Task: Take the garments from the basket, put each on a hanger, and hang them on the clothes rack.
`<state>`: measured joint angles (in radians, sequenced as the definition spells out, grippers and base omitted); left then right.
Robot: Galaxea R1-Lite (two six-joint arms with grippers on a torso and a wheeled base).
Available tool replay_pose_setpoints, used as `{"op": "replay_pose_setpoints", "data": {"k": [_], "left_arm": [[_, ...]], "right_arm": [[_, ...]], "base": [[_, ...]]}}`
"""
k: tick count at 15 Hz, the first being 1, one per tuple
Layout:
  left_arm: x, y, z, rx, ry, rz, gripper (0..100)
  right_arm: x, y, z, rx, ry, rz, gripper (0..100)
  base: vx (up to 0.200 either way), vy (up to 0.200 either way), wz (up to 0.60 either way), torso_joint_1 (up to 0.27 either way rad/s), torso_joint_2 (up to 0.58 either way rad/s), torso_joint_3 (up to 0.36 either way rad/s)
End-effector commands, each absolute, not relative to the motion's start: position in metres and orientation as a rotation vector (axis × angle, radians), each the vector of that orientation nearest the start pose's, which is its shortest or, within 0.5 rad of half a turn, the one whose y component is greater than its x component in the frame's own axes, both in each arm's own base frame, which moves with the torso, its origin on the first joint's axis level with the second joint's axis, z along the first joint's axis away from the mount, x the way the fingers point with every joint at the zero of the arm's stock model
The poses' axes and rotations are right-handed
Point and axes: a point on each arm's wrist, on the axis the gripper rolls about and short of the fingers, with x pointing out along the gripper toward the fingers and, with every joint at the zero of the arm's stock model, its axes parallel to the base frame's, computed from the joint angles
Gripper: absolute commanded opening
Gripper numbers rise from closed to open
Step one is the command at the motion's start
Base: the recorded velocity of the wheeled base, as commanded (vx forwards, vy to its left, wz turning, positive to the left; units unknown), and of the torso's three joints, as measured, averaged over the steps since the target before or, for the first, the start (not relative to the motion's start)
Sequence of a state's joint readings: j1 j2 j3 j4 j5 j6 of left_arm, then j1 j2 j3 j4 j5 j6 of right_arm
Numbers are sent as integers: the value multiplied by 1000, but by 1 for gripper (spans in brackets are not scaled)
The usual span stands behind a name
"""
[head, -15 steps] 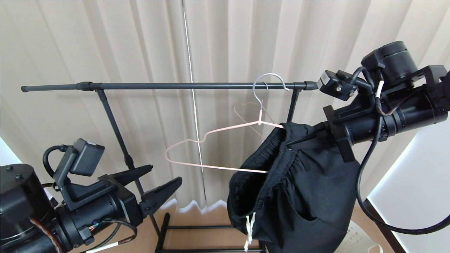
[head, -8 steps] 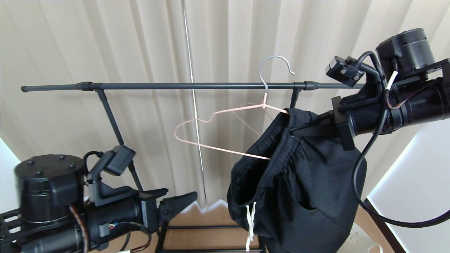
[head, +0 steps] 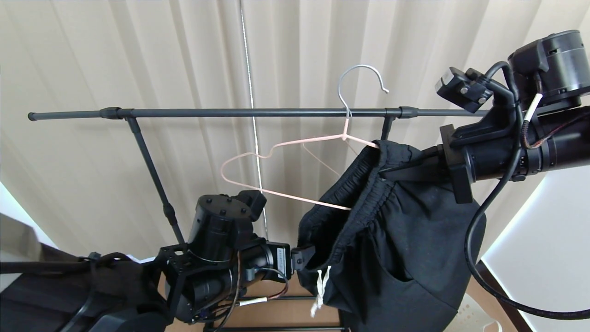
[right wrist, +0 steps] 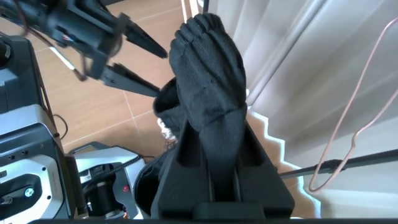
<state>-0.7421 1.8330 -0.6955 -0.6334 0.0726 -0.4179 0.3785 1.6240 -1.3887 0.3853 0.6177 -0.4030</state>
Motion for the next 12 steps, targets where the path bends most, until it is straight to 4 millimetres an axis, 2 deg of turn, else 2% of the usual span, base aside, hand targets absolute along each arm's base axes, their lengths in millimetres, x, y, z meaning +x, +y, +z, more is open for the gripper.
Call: {"op": "replay_pose_setpoints", "data": {"k": [1,4,5,6,10,12], "left_arm": [[243,-219,96,-173,628,-511,100],[248,-223,90,-163,629,-487,100],[248,-224,89,-153,622,-462,0],[246,-222,90,-148,616,-449,0],[234,-208,120,-161,529,-441,0],[232,-200,127,-129,495,-429,0]], "right_arm": [[252,114,279,-282,424,1075,0],[244,114,282,-287,410,1085,0],[243,114,283,-287,408,1086,0],[243,114,282,-287,410,1085,0],[245,106,269,-270,461,1065,0],[248,94,258,-247,503,1026,0]], "base": [[0,0,0,0,0,0],[0,0,0,0,0,0],[0,0,0,0,0,0],[0,0,0,0,0,0],[0,0,0,0,0,0],[0,0,0,0,0,0]]}}
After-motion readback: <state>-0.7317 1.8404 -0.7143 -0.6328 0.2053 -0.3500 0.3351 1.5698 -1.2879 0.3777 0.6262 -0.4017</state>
